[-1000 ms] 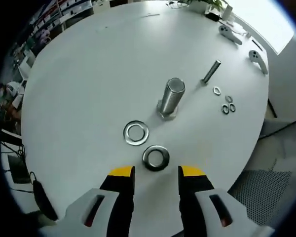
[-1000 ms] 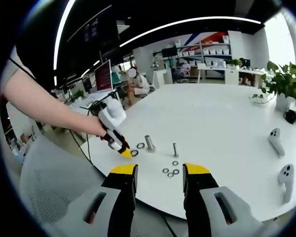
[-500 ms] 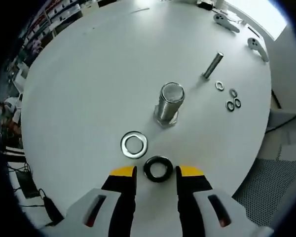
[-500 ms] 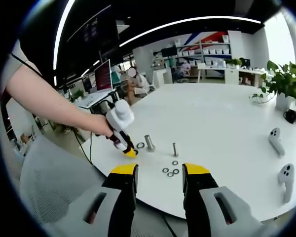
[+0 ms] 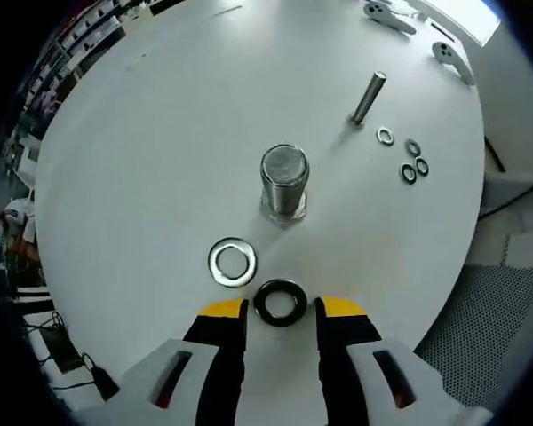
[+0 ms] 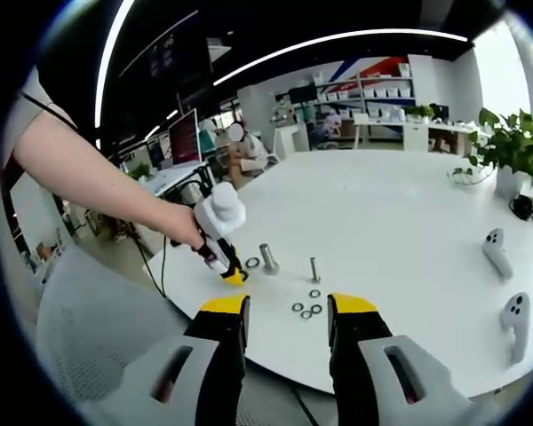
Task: Place the washer onto the threaded stud by aligning its center hole with the stud, sliding it down to the base, and recovering from edge contact or off-axis alignment until the washer reaches the visible bottom stop.
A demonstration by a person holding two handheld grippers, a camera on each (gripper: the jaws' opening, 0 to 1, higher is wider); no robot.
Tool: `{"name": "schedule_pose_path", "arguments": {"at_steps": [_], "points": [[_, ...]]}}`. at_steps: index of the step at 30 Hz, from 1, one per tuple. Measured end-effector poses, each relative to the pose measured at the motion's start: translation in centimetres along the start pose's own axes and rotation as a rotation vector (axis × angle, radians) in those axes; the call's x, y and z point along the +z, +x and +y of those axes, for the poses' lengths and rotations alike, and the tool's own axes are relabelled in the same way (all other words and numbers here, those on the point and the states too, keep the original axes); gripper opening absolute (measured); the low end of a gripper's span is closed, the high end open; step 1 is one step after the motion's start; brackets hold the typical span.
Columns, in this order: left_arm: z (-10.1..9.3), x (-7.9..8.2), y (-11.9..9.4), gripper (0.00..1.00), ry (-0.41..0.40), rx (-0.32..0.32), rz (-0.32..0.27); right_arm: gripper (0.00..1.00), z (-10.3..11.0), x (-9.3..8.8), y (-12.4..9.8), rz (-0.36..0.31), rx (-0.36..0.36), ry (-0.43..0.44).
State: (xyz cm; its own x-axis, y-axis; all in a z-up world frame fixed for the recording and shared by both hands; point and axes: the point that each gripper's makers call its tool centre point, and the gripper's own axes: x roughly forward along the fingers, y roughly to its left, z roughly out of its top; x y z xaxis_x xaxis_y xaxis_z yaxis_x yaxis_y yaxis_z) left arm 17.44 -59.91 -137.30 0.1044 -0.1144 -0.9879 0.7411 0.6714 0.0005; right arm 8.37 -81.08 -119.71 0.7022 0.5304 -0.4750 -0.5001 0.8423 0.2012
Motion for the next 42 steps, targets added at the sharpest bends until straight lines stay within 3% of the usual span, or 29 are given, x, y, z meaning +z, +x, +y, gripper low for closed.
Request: {"name": "schedule_pose_path", "arguments": {"at_steps": [4, 7, 20, 31, 42], "points": [[-0.1, 0.0, 0.0, 0.28, -0.007, 0.006, 0.011, 0.37, 0.0, -0.1, 0.0, 0.004, 0.001, -0.001], [-0.5, 0.3, 0.1, 0.21, 0.034, -0.001, -0.005, 0.37, 0.0, 0.0, 0.0, 0.002, 0.0, 0.0], [-0.2, 0.1, -0.2, 0.2, 0.0, 0.008, -0.025, 0.37, -0.1, 0.0, -0.1, 0.001, -0.005, 0.004], [-0.5, 0.1, -0.2, 0.19, 0.067, -0.008, 0.033, 0.37, -0.2, 0.0, -0.1, -0.002, -0.009, 0.006], [0.3, 0.4, -2.1, 0.19, 0.097, 0.0, 0.004, 0.37, -0.2, 0.0, -0.1, 0.0, -0.008, 0.003]]}}
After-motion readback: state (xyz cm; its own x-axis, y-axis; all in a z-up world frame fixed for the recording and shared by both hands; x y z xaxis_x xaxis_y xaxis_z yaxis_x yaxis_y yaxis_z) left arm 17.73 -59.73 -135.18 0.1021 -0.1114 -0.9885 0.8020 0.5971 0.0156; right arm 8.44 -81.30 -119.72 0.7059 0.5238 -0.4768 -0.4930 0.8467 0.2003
